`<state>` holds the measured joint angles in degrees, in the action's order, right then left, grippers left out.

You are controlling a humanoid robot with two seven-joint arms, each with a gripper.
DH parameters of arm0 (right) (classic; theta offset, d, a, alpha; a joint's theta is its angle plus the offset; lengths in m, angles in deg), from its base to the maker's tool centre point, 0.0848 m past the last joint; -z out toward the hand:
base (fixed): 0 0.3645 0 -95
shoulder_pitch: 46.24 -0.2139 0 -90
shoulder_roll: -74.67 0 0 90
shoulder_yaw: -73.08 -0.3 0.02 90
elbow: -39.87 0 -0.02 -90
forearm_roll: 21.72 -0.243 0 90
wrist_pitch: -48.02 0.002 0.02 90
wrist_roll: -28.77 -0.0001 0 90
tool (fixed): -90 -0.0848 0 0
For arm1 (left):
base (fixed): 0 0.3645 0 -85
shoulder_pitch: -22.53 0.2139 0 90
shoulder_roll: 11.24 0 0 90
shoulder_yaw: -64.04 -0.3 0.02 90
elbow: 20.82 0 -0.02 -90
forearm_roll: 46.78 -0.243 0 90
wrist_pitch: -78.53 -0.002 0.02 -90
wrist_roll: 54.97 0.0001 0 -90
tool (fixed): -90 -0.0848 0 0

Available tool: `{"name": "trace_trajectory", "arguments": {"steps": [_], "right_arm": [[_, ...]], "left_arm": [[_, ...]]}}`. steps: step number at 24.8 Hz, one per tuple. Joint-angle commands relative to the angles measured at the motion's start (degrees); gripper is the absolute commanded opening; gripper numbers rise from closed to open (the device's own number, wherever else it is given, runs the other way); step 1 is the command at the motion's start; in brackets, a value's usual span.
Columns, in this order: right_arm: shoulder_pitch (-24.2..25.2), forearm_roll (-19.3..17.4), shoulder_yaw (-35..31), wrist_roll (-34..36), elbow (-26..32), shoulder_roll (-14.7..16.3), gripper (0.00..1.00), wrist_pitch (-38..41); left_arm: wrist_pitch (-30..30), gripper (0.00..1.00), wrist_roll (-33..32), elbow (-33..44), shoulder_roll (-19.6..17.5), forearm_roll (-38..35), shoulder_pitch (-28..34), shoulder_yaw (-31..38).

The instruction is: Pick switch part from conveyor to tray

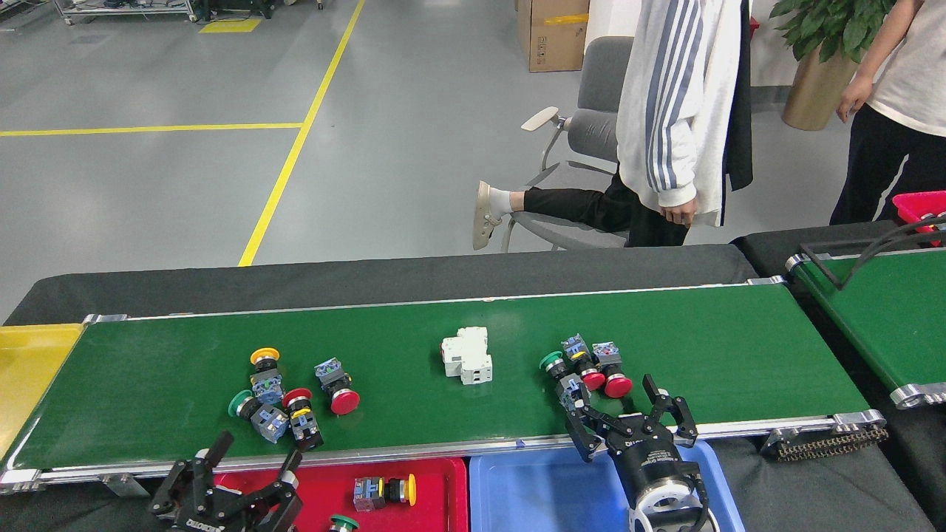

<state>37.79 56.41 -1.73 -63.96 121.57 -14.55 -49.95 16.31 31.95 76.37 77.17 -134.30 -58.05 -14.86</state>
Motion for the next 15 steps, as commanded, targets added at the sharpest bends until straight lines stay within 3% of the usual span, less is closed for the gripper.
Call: {"name": "trace_trajectory", "arguments": {"steps": [1,6,10,15], "right_arm": [[-0.9,0.0,-0.1,-1.4,-2.1,-0.3,1.00,-0.3],[-6.4,0.1,0.1,-1.3,-9.2,-2.6,1.00,-0.3],[-9.6,0.2,0.2,-1.2,-13.5,-4.3,1.00,-0.8],[-11.0,0.0,-0.3,-1.2,-14.5,-4.2,1.00,-3.2]], "left_arm": [[-2.3,1.00,-0.3,-2.1,-0.2,-1.2,-3.1,0.2],[-4.0,1.00,-0.3,-8.4,-1.2,-1.3,-7.0,2.1],[-3.4,1.00,-0.3,-7.9,-2.7,-0.8,-6.6,3.5],[-1.4,1.00,-0.3,-3.6,-3.7,-0.6,-3.6,3.5]]}}
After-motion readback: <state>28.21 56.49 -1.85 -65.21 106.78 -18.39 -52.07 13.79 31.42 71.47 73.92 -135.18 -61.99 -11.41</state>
